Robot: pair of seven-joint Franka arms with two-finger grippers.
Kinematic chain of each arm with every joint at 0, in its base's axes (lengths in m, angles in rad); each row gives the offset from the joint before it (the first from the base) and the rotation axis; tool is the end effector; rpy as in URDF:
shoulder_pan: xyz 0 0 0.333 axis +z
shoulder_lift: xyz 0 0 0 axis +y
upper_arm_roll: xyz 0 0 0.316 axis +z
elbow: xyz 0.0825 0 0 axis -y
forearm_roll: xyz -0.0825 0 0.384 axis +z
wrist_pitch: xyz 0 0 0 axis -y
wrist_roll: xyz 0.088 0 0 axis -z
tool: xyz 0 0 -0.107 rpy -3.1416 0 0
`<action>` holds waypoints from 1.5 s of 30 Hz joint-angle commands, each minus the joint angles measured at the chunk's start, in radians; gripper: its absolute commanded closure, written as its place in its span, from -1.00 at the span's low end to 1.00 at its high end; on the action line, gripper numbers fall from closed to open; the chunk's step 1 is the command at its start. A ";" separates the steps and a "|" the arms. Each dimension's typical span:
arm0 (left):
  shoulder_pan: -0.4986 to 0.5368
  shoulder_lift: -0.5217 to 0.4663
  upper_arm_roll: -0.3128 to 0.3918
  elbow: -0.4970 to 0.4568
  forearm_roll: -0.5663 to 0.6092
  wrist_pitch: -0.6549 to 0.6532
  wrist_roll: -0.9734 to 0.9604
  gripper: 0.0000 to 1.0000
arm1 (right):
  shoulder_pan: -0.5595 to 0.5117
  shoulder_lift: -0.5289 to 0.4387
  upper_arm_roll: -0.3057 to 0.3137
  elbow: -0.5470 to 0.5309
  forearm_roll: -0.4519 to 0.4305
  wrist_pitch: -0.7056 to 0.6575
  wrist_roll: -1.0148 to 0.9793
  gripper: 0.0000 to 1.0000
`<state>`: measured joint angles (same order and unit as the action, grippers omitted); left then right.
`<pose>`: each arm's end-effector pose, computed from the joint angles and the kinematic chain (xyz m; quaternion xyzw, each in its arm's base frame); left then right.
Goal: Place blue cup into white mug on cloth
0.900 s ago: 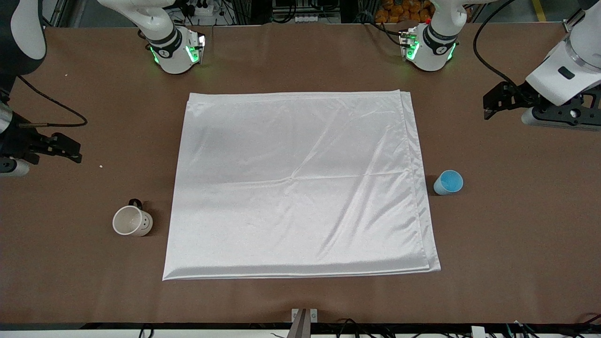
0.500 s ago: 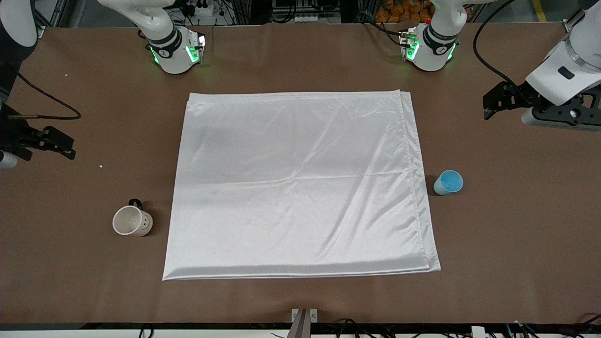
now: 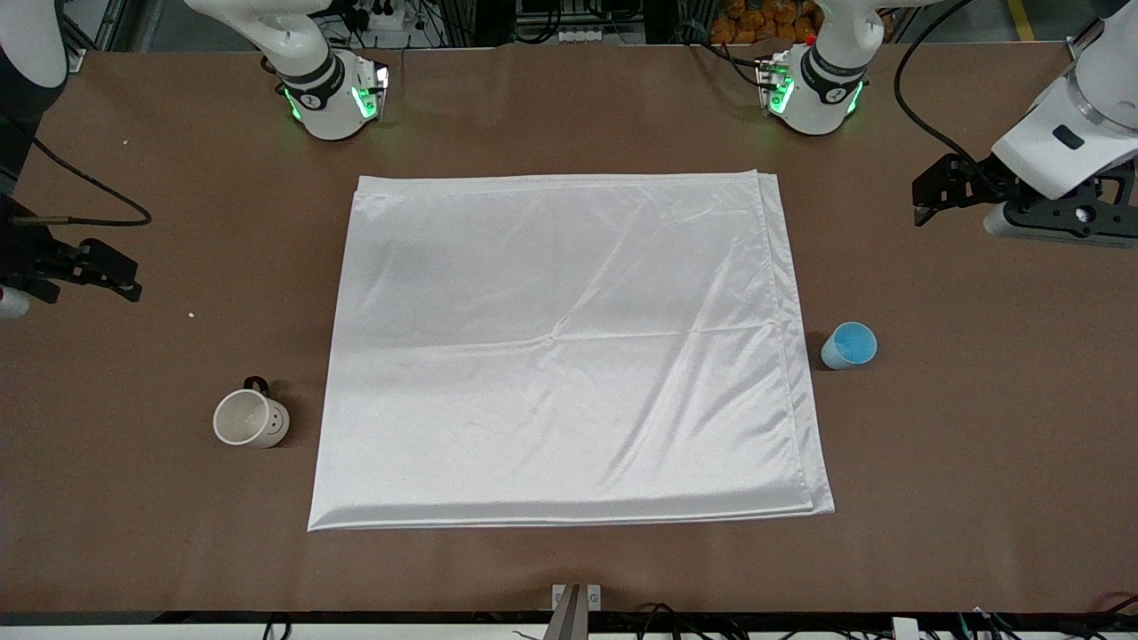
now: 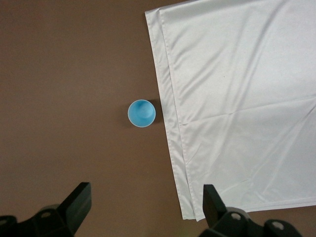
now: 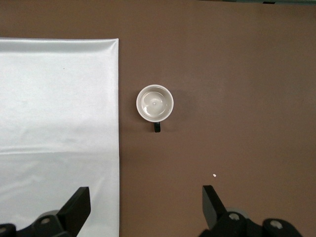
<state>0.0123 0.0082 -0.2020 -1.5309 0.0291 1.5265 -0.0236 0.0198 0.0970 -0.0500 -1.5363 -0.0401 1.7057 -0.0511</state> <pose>0.5437 -0.1006 0.6350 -0.9965 0.0824 0.0047 0.0143 0.5963 -0.0204 0.5977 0.9990 0.0126 0.0353 0.0238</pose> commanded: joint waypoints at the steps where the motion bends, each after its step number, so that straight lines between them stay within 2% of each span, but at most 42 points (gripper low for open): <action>1: -0.002 0.012 -0.005 0.012 -0.008 -0.003 -0.016 -1.00 | 0.022 -0.026 -0.024 -0.022 0.016 0.000 0.011 -1.00; 10: 0.002 0.042 -0.004 0.003 -0.005 -0.003 -0.013 -1.00 | 0.040 -0.026 -0.037 -0.024 0.016 0.000 0.010 -1.00; 15: -0.002 0.088 -0.004 -0.003 0.035 -0.002 -0.016 -1.00 | 0.046 -0.022 -0.037 -0.039 0.011 -0.001 -0.038 -1.00; 19: 0.000 0.134 -0.004 -0.003 0.040 0.033 -0.018 -1.00 | 0.042 -0.016 -0.037 -0.093 0.009 0.012 -0.042 -1.00; 23: 0.000 0.190 -0.004 -0.006 0.040 0.069 -0.042 -1.00 | 0.042 -0.022 -0.068 -0.146 0.013 0.023 -0.044 -1.00; 27: -0.005 0.236 -0.005 -0.024 0.043 0.125 -0.094 -1.00 | 0.045 -0.022 -0.070 -0.215 0.013 0.110 -0.042 -1.00; 31: -0.029 0.263 -0.004 -0.078 0.060 0.214 -0.101 -1.00 | 0.052 -0.014 -0.070 -0.298 0.013 0.227 -0.041 -1.00; 36: -0.046 0.263 -0.005 -0.198 0.110 0.359 -0.134 -1.00 | 0.049 0.000 -0.070 -0.419 0.013 0.402 -0.041 -1.00; 45: -0.045 0.265 -0.005 -0.374 0.112 0.601 -0.174 -1.00 | 0.037 0.096 -0.070 -0.441 0.014 0.520 -0.042 -1.00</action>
<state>-0.0417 0.3033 -0.2053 -1.7992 0.1144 2.0128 -0.1711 0.0600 0.1549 -0.1155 -1.9772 -0.0396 2.1797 -0.0858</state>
